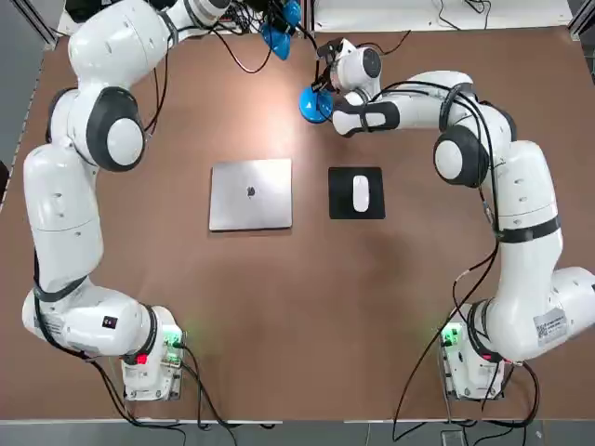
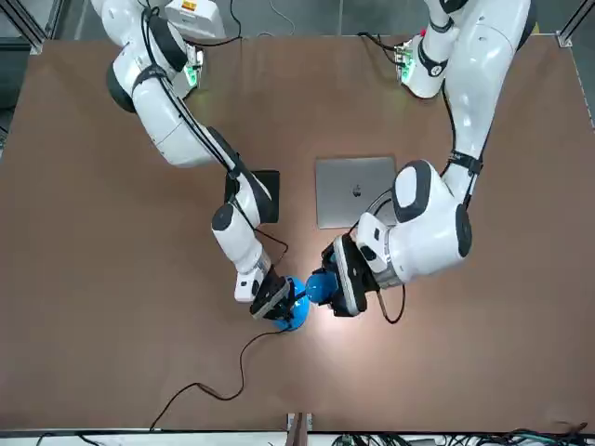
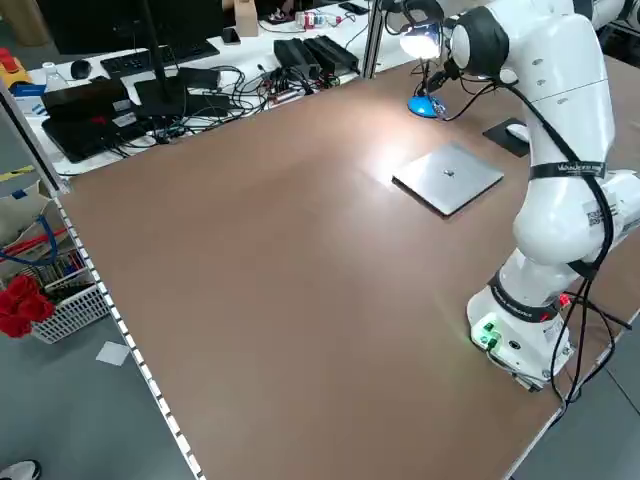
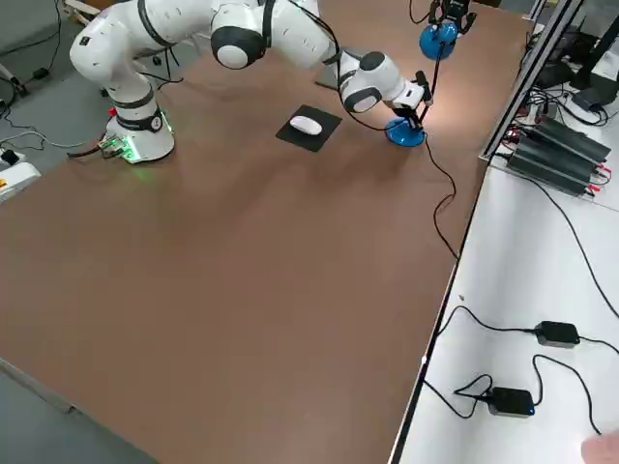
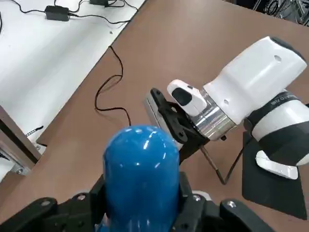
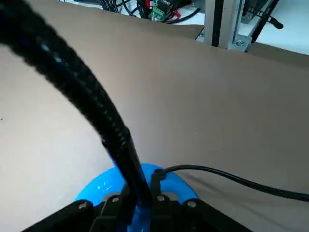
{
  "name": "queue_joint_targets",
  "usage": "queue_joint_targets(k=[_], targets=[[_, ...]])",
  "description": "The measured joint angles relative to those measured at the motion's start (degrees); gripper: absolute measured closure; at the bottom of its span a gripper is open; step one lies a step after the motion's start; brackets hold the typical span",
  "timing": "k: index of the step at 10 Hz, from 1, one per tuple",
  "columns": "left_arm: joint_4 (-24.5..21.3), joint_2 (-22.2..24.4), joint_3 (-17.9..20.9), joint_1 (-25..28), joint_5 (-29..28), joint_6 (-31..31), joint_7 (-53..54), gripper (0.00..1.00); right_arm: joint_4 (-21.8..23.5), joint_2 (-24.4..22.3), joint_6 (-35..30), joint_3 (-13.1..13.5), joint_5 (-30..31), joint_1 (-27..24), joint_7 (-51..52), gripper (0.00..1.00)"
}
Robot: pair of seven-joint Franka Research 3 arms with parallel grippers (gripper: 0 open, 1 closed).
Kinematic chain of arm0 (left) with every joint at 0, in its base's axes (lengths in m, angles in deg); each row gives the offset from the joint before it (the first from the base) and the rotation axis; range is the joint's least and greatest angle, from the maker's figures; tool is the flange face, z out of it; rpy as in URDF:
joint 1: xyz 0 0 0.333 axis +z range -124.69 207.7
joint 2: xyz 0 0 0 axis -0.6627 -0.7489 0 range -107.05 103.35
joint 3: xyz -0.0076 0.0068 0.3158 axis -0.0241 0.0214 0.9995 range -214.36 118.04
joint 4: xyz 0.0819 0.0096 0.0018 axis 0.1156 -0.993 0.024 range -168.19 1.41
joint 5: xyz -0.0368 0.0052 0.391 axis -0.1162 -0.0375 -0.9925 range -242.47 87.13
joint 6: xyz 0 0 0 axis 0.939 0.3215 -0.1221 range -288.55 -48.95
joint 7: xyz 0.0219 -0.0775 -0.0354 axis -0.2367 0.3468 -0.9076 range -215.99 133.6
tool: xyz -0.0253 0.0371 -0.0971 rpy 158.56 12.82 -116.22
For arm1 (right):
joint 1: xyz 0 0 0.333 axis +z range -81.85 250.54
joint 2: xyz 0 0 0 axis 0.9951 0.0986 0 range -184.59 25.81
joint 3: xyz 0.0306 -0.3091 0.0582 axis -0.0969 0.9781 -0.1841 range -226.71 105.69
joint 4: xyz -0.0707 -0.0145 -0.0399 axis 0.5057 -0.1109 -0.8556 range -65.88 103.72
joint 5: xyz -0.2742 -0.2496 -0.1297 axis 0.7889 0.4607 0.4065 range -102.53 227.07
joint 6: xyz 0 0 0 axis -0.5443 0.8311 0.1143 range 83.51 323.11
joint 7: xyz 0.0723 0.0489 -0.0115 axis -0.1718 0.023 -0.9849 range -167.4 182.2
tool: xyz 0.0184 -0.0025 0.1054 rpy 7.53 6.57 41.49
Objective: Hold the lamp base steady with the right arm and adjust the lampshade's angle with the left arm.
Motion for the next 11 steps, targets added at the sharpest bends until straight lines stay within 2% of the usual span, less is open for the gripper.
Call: queue_joint_targets(k=[7,11], targets=[[0.00,0.00,0.04,-0.06,0.00,-0.03,-9.19,0.42,0.00,0.00,0.03,0.01,0.02,0.00,0.00,0.84],[0.29,0.09,-0.09,-0.45,-3.68,0.17,-13.26,0.42,0.00,0.03,0.11,0.02,0.03,0.00,0.00,0.84]])
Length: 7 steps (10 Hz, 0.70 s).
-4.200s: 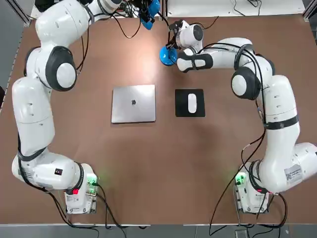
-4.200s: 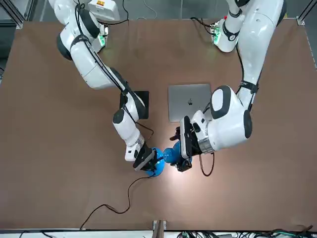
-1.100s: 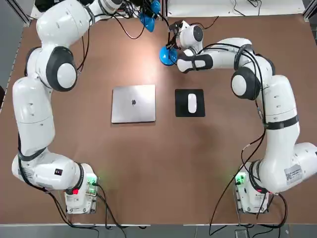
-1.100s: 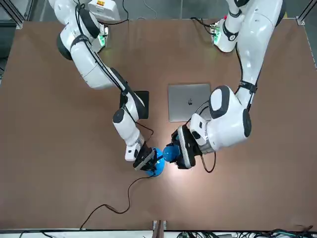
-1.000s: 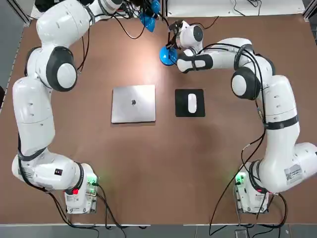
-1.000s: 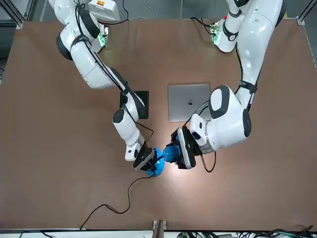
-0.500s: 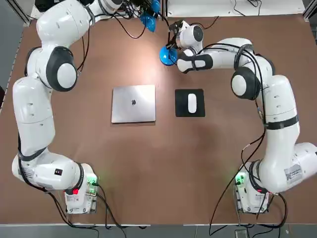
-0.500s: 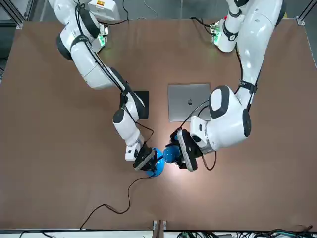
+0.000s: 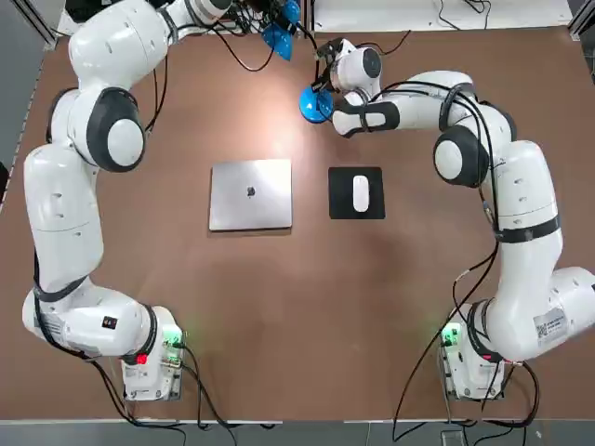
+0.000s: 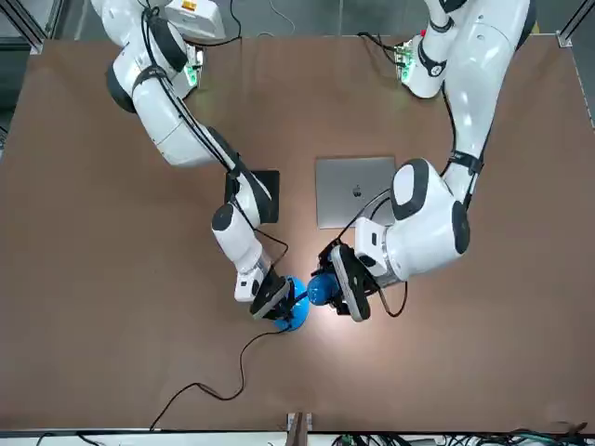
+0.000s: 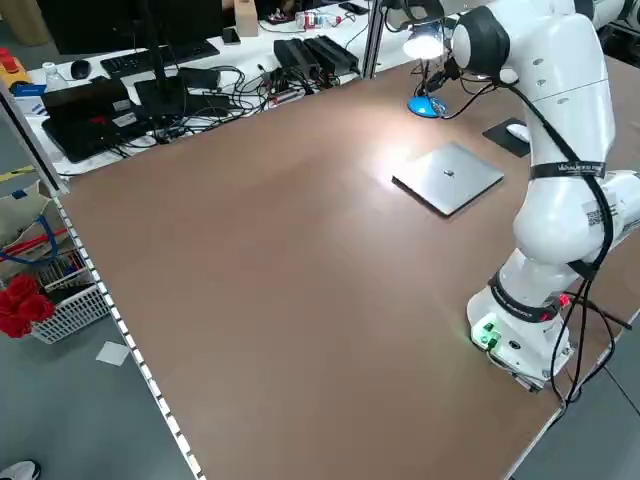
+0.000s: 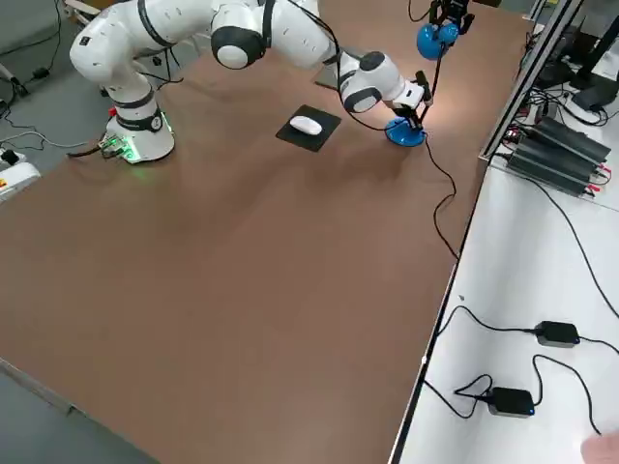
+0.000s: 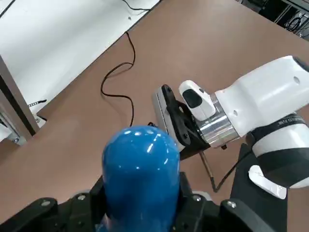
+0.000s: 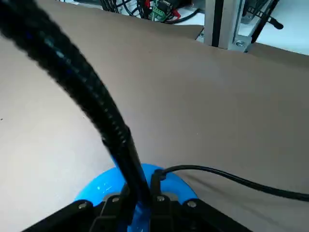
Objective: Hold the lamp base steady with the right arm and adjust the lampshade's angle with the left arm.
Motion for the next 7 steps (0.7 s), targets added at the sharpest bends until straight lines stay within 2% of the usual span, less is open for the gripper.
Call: queue_joint_targets(k=[7], targets=[[0.03,0.10,0.07,-0.44,-1.37,0.01,-8.63,0.42,0.11,0.02,0.37,0.07,0.00,0.02,-0.01,0.84]])
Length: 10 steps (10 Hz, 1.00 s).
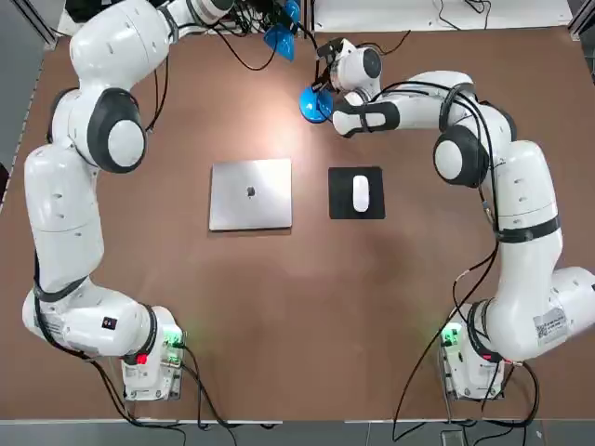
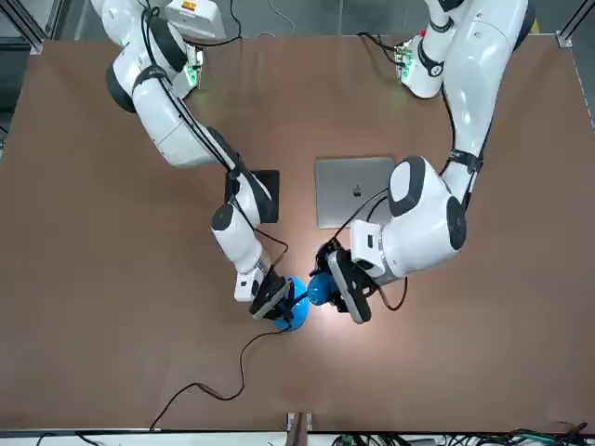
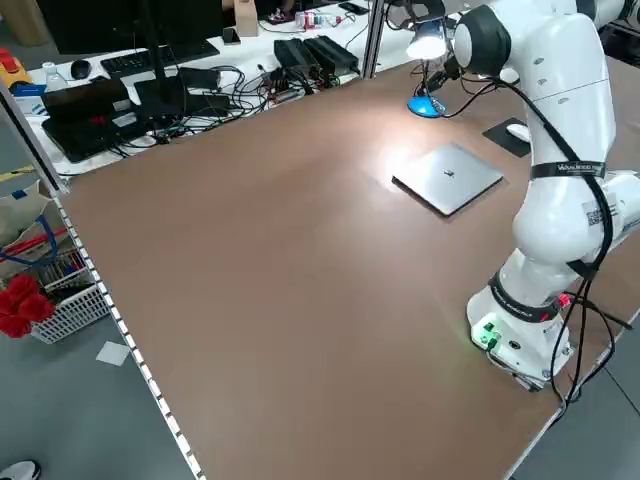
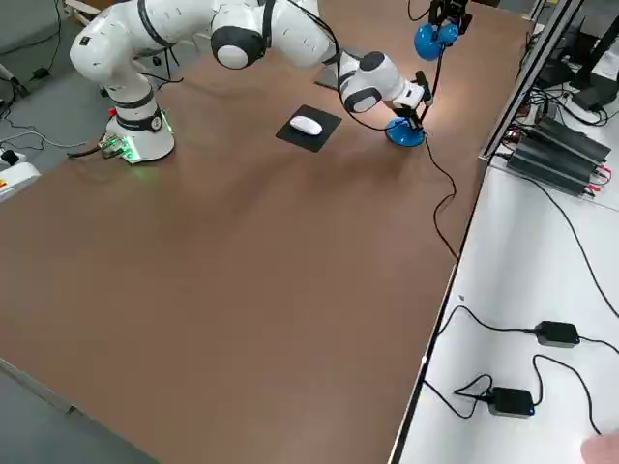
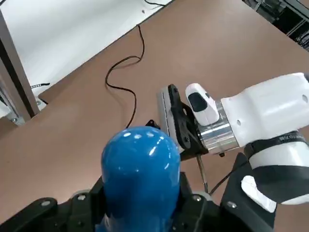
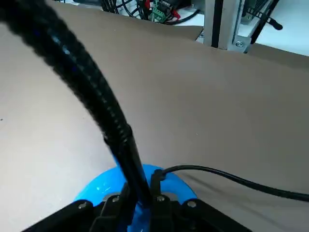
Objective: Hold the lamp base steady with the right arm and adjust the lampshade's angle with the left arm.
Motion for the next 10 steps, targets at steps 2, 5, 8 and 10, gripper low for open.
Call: queue_joint_targets(k=[2,5,8,10], targets=[[0.00,0.04,0.04,-0.17,-0.41,0.01,-1.48,0.42,0.07,0.00,0.18,0.03,0.00,0.01,0.00,0.84],[0.01,0.37,0.02,-0.83,-3.89,0.35,-4.80,0.42,0.10,0.00,0.25,0.05,0.00,0.01,0.00,0.84],[0.01,0.50,0.06,-1.03,-4.55,1.07,-5.30,0.42,0.11,0.00,0.26,0.05,0.01,0.02,0.00,0.84],[0.01,0.50,0.18,-1.51,-4.72,2.32,-6.72,0.42,0.13,0.00,0.28,0.06,0.03,0.02,0.00,0.84]])
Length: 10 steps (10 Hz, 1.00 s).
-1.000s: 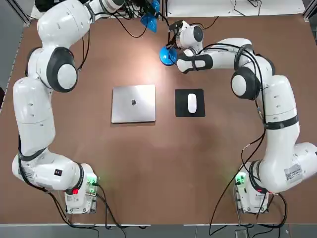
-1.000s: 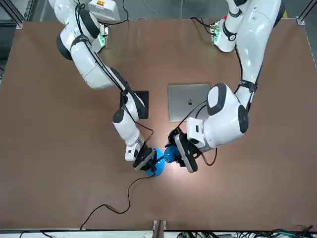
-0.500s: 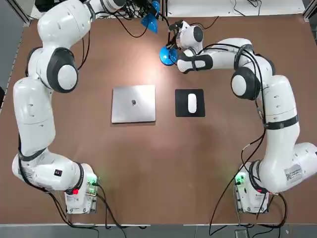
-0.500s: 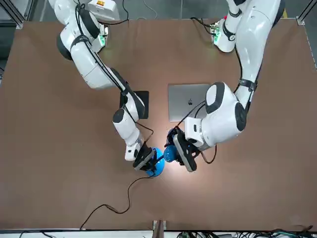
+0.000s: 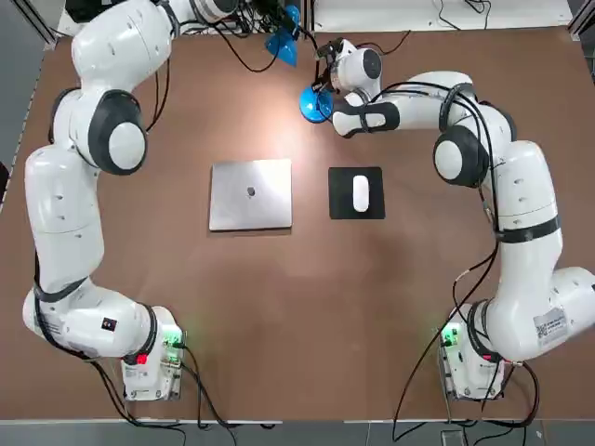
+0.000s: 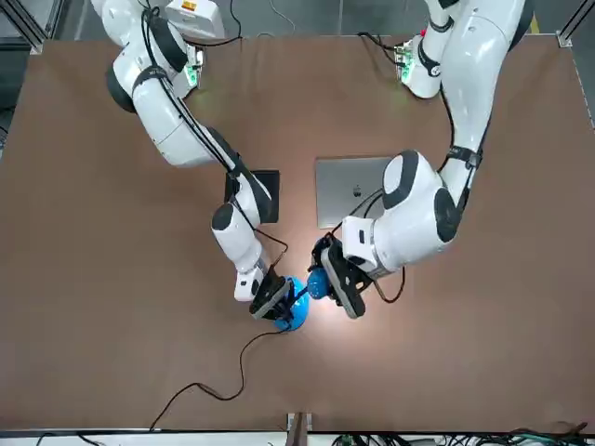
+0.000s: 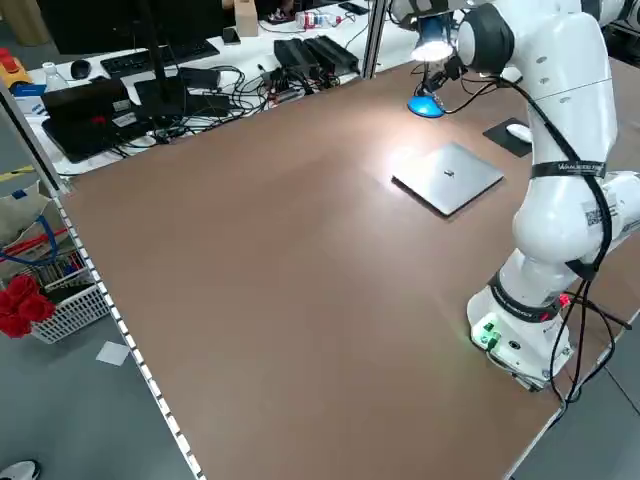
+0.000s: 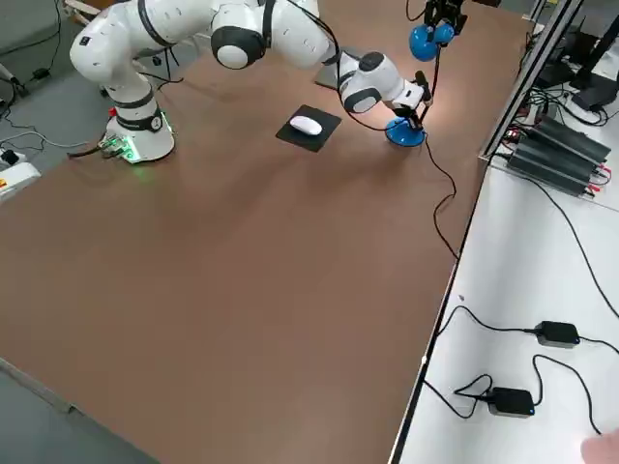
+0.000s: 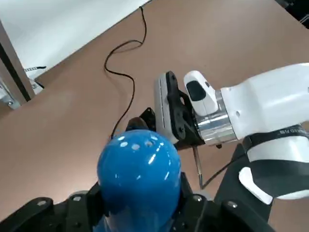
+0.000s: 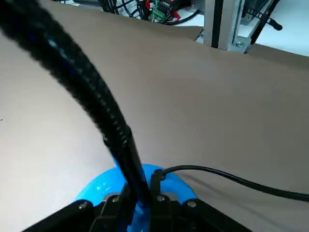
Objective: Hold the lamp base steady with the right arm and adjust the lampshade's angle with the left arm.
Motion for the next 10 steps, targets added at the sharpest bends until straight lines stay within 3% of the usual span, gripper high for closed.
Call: queue_joint_targets(k=[7,10], targets=[[-0.19,-0.19,0.13,-0.49,-0.04,0.35,-5.55,0.40,0.01,0.00,0.04,0.02,0.03,0.02,0.00,0.84],[0.18,-0.13,0.13,-0.67,-0.04,0.08,-5.54,0.00,0.00,0.00,0.04,0.04,0.04,0.04,0.00,0.84]])
